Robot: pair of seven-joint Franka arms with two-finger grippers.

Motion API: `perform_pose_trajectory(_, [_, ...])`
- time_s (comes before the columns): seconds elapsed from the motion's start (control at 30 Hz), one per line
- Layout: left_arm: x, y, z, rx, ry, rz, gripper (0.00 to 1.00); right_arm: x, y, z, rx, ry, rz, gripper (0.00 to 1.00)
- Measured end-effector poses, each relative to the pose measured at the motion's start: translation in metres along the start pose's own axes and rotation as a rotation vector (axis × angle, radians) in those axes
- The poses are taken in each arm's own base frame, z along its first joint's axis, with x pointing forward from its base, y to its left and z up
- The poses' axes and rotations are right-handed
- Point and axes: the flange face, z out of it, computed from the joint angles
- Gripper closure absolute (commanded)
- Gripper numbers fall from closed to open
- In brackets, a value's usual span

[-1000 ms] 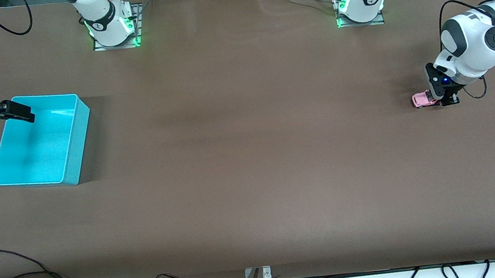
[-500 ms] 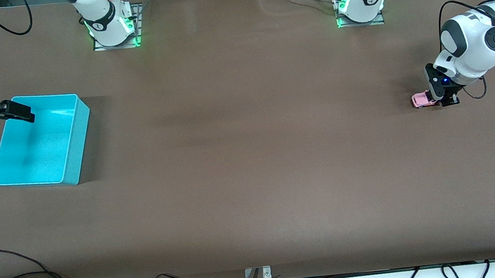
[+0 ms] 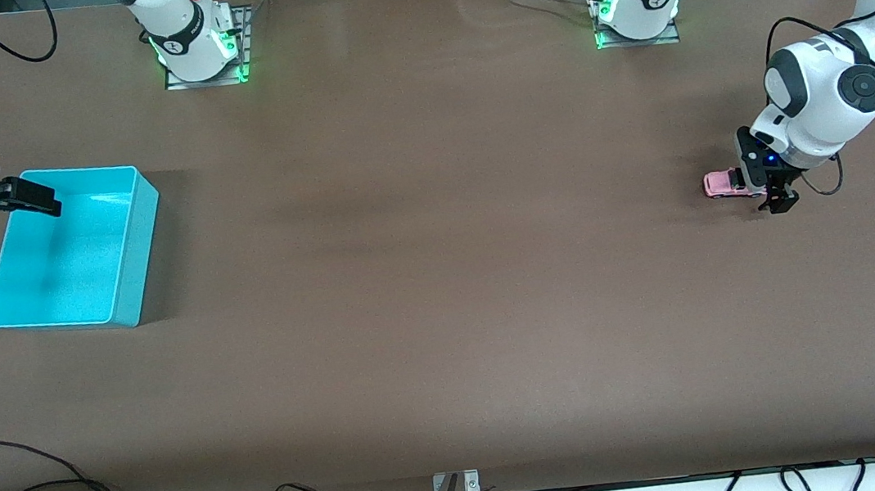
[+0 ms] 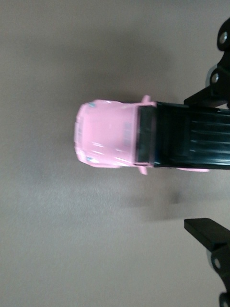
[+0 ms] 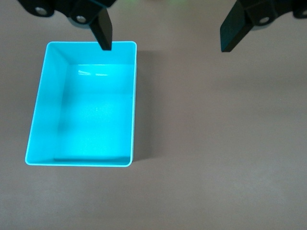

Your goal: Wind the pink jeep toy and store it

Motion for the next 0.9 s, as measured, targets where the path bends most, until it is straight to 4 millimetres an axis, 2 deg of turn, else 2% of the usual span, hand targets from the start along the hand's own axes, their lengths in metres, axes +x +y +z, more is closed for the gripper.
perform_pose_trajectory(0.63, [-0.005,-0.001,-0.001,-0.005,-0.001,-0.011,0.00,0.000,0.000,0.000,0.000,0.000,0.000,0.00])
perform_pose_trajectory(0.73, [-0.018,0.005,0.001,-0.030,-0.002,-0.032,0.00,0.000,0.000,0.000,0.000,0.000,0.000,0.00])
perform_pose_trajectory(0.9, [-0.051,0.016,0.001,-0.050,-0.015,-0.039,0.00,0.000,0.000,0.000,0.000,0.000,0.000,0.00])
